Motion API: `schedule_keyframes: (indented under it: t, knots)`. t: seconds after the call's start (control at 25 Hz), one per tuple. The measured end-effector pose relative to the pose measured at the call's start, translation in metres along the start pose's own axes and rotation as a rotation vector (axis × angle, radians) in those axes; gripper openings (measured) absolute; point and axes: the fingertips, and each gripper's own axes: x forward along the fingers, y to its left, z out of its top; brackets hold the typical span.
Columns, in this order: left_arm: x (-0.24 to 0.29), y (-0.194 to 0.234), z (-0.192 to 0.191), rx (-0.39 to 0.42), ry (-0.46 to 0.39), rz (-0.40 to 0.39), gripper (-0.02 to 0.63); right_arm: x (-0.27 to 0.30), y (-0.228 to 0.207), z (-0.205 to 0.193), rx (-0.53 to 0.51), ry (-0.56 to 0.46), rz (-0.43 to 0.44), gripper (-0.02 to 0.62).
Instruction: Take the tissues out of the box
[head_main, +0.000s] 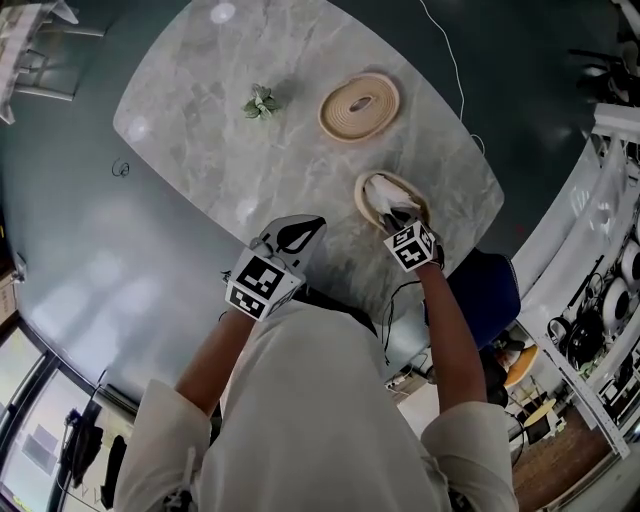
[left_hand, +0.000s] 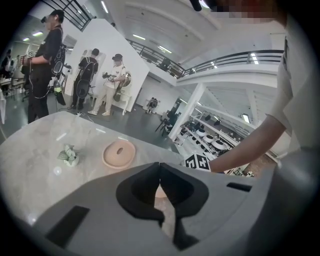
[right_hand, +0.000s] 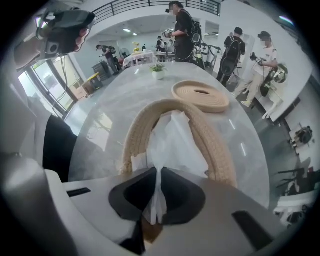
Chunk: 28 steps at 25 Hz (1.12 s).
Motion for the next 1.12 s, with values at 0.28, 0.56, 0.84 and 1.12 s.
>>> schedule_keyframes:
  t: [0.28,0.56,0.84,1.12]
  knots:
    - [-0.008,-0.006,0.005,0.031,-0.011,0.001,0.009,-0.027,-0.005,0.003,0.13,-0.108,-0.041,0.048]
    - [-0.023,-0.02,0.017,0.059,-0.036,-0.003,0.009,-0.061,-0.014,0.009,0.23,-0.221,-0.107,0.046]
    - [-0.037,-0.043,0.027,0.096,-0.067,-0.008,0.009,-0.11,-0.016,0.018,0.301,-0.337,-0.163,0.046]
    - [-0.044,-0.073,0.034,0.147,-0.092,-0.032,0.009,-0.169,-0.003,0.029,0.347,-0.466,-0.221,0.046]
